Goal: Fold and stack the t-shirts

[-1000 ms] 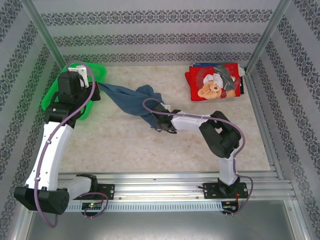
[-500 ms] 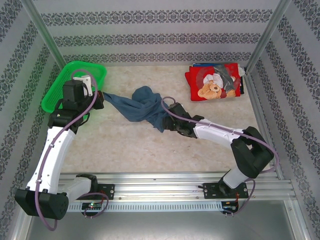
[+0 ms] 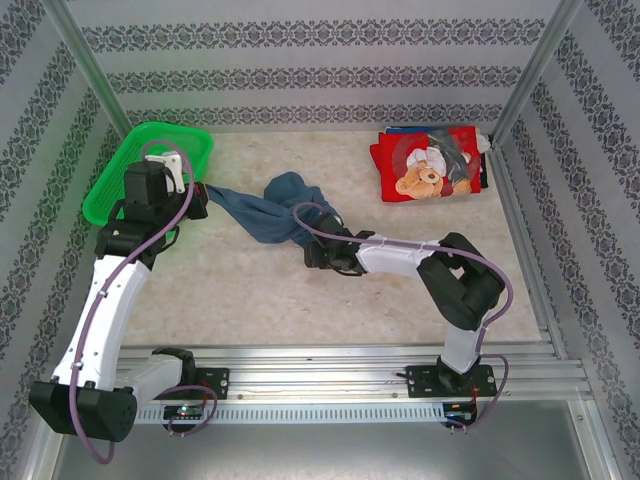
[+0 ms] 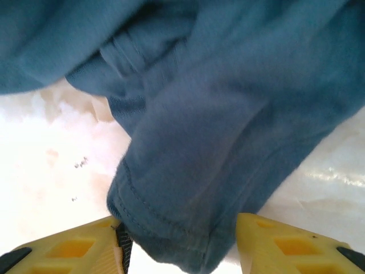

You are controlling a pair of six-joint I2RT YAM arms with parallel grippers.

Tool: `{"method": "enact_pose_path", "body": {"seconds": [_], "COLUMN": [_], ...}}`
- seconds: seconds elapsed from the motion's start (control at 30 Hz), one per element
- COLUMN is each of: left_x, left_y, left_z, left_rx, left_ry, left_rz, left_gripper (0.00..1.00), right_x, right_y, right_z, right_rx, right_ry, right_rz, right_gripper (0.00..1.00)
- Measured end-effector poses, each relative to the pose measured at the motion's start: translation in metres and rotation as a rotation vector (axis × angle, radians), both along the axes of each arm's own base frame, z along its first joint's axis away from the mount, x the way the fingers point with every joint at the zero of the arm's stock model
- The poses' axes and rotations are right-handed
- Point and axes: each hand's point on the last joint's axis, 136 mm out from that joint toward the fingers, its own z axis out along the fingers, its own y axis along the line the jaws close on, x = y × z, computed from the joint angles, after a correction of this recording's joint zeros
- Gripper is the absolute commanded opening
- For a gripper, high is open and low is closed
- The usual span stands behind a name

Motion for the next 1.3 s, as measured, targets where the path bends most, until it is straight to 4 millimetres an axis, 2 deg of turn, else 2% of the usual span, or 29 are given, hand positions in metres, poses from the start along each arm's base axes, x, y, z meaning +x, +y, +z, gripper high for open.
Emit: {"method": "enact_pose_path", "body": {"seconds": [0.07,0.17,0.27,0.3,0.37,0.43,0.5,0.6,0.63,0.73,0.77,0.83,0.97,1.1,1.2,1.3], "left_x": [0.0,0.0,0.0,0.0,0.0,0.001,0.002,0.008,0.011,0.012,0.012,0.01,0.008,0.008,0.009,0.01], "left_y": [0.0,0.0,0.0,0.0,0.0,0.0,0.0,0.003,0.007,0.02,0.025,0.034,0.046,0.059,0.065,0.071], "left_z": [0.0,0.0,-0.002,-0.002,-0.002,0.002,0.014,0.053,0.074,0.133,0.154,0.19,0.231,0.241,0.236,0.228], "left_rx": [0.0,0.0,0.0,0.0,0.001,0.001,-0.001,-0.008,-0.009,-0.012,-0.012,-0.011,-0.004,0.01,0.024,0.038], "left_ry": [-0.002,-0.003,0.0,0.0,0.0,-0.007,-0.024,-0.093,-0.134,-0.248,-0.29,-0.361,-0.438,-0.44,-0.418,-0.387], "left_rz": [0.0,0.0,0.0,0.0,0.0,0.0,-0.001,0.007,0.019,0.055,0.068,0.089,0.121,0.161,0.181,0.197], "left_gripper": [0.0,0.0,0.0,0.0,0.0,0.0,0.0,0.0,0.0,0.0,0.0,0.0,0.0,0.0,0.0,0.0], "right_x": [0.006,0.017,0.021,0.022,0.023,0.021,0.02,0.026,0.026,0.023,0.02,0.013,-0.003,-0.016,-0.02,-0.021], "right_y": [0.002,0.01,0.008,0.004,-0.007,-0.027,-0.045,-0.071,-0.082,-0.135,-0.156,-0.195,-0.249,-0.291,-0.295,-0.289], "right_z": [0.004,0.002,-0.009,-0.012,-0.012,-0.001,0.031,0.128,0.162,0.26,0.285,0.324,0.375,0.403,0.414,0.412], "right_rx": [-0.011,-0.03,-0.056,-0.066,-0.069,-0.091,-0.095,-0.007,0.027,0.117,0.129,0.124,0.089,0.04,0.037,0.067], "right_ry": [-0.014,-0.027,-0.012,-0.007,-0.006,-0.026,-0.075,-0.255,-0.318,-0.515,-0.568,-0.64,-0.727,-0.76,-0.78,-0.772], "right_rz": [-0.002,0.014,0.015,0.015,-0.005,-0.022,-0.031,-0.055,-0.069,-0.149,-0.183,-0.243,-0.317,-0.38,-0.36,-0.32], "right_gripper": [0.43,0.22,0.03,0.0,0.0,0.0,0.0,0.0,0.0,0.0,0.0,0.0,0.0,0.0,0.0,0.0]}}
